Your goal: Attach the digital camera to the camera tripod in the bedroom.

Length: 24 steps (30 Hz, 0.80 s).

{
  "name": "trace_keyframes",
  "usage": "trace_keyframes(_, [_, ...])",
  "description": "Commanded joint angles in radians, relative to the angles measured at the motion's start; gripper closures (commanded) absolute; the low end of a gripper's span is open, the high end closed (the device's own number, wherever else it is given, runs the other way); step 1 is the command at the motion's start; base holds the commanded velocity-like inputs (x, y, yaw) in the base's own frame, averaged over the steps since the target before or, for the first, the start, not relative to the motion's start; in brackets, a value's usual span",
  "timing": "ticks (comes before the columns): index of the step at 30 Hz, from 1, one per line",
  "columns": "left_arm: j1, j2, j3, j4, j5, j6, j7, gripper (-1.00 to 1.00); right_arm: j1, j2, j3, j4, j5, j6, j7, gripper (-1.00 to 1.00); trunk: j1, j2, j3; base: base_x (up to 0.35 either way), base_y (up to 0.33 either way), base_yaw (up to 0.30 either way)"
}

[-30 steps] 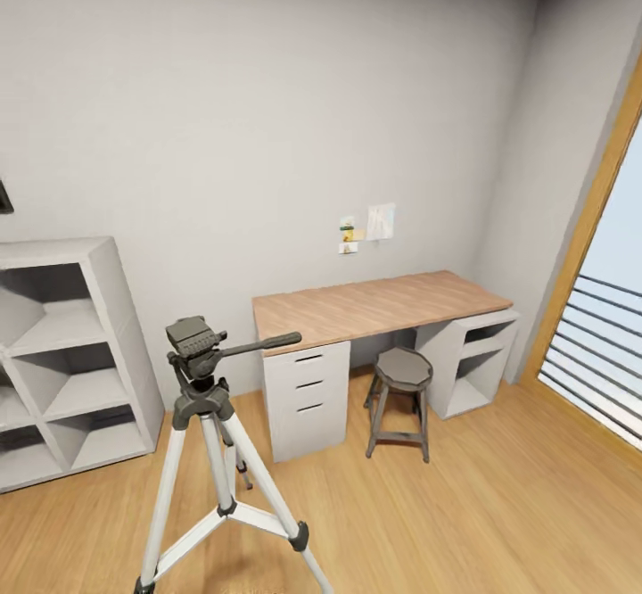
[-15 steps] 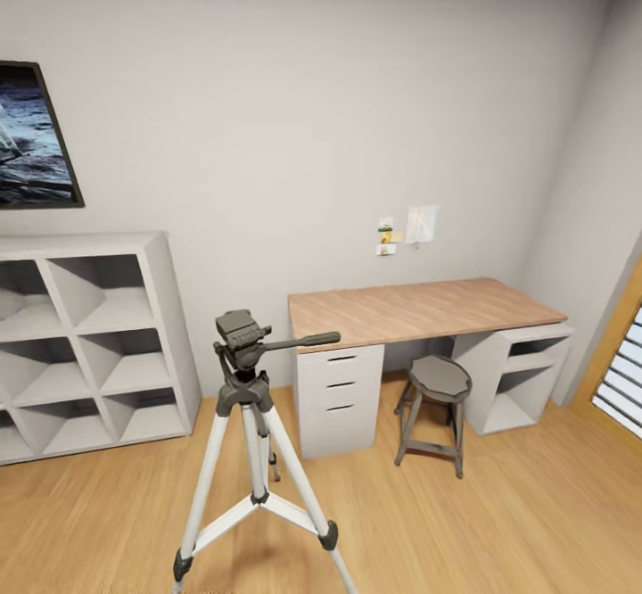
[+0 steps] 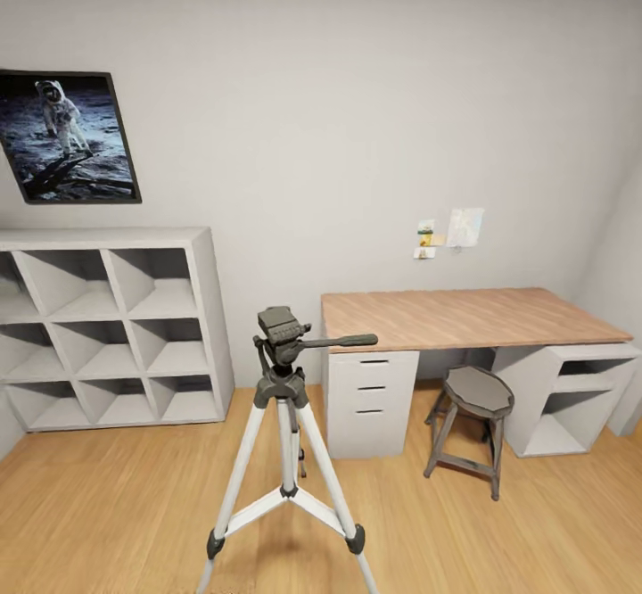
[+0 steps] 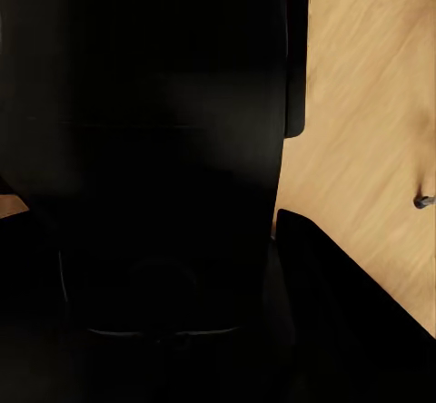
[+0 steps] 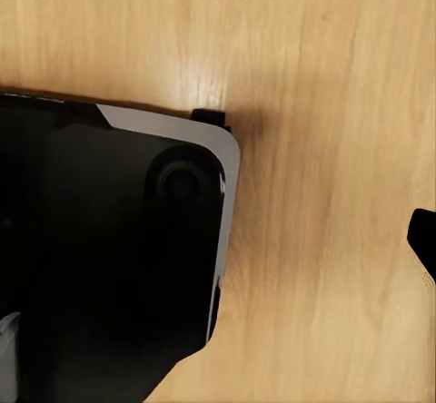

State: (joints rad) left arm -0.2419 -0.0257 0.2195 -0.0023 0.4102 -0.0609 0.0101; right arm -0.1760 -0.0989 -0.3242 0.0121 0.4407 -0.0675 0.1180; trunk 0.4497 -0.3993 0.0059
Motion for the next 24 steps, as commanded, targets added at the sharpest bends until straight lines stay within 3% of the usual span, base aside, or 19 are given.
trace_keyframes(1, [0.000, 0.000, 0.006, 0.001, -0.004, -0.003, 0.002, 1.00, 0.000, 0.000, -0.009, 0.001, 0.007, -0.004, 0.003, -1.00, 0.000, -0.001, 0.000, 0.000, -0.149, 0.278])
trace_keyframes(7, [0.000, 0.000, 0.006, 0.001, -0.004, -0.004, 0.002, 1.00, 0.000, 0.000, -0.014, 0.001, 0.005, -0.005, 0.002, -1.00, 0.000, -0.001, 0.000, 0.000, -0.239, 0.169])
trace_keyframes(24, [0.000, 0.001, 0.006, 0.001, -0.004, -0.004, 0.004, 1.00, 0.000, -0.005, -0.010, 0.001, 0.005, -0.005, 0.003, -1.00, 0.000, -0.001, 0.000, 0.000, -0.274, 0.009])
